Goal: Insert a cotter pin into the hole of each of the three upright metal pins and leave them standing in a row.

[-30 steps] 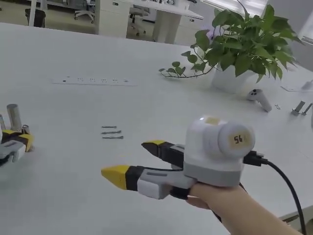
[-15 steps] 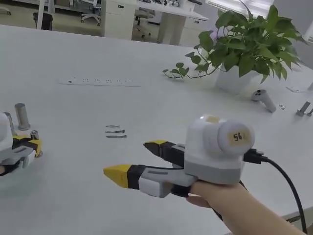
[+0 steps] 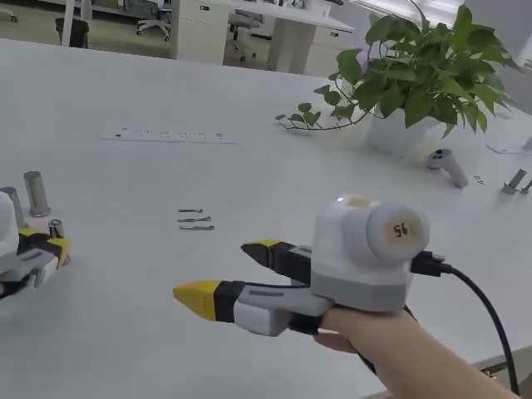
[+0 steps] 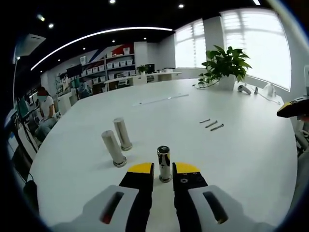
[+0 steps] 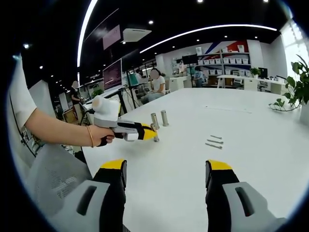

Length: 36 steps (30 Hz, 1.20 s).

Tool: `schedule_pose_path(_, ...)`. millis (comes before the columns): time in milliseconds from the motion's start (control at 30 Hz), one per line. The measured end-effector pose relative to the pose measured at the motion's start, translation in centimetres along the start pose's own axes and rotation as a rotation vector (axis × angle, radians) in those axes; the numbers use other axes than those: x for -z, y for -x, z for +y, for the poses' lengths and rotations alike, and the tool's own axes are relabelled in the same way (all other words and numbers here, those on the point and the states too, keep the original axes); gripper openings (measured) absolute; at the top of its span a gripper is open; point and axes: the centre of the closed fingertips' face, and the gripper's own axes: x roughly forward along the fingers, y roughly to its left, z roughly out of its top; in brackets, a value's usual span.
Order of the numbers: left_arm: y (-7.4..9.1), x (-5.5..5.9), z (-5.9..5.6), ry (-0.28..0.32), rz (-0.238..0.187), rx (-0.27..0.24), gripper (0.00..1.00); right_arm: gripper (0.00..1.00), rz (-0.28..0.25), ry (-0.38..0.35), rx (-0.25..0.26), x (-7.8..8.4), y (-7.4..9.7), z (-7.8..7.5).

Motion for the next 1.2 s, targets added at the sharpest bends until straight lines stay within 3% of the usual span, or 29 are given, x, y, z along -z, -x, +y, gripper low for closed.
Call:
schedule_pose_path(200,0.4,0.2,0.1,0.002,0.007,0.007,0.24,0.68,0.0,0.01,-0.004,-0.5,-0.3,-0.2)
schedule_pose_path(533,2.1,-1.6,0.8,-0.005,-0.054,0.057,0.44,0.59,0.023,0.08,-0.038,-2.5,-1.7,-1.6)
schedule_pose_path(800,4.3,-2.5,0.6,-0.005,-0.086,0.093,0.62,0.5,0.106,0.14,-0.045,-3.2,-4.2,-4.2)
schedule_pose_path(1033,5.9,-2.2,0.4,-0.027,-0.064,0.114,0.76,0.4,0.167,0.203,-0.043,-3.6,-6.6,-6.1)
schedule_pose_path(1200,6.9,-2.2,0.4,0.007,-0.068,0.121,0.84,0.37,0.204,0.204,-0.033,-3.8,-8.4,-7.5)
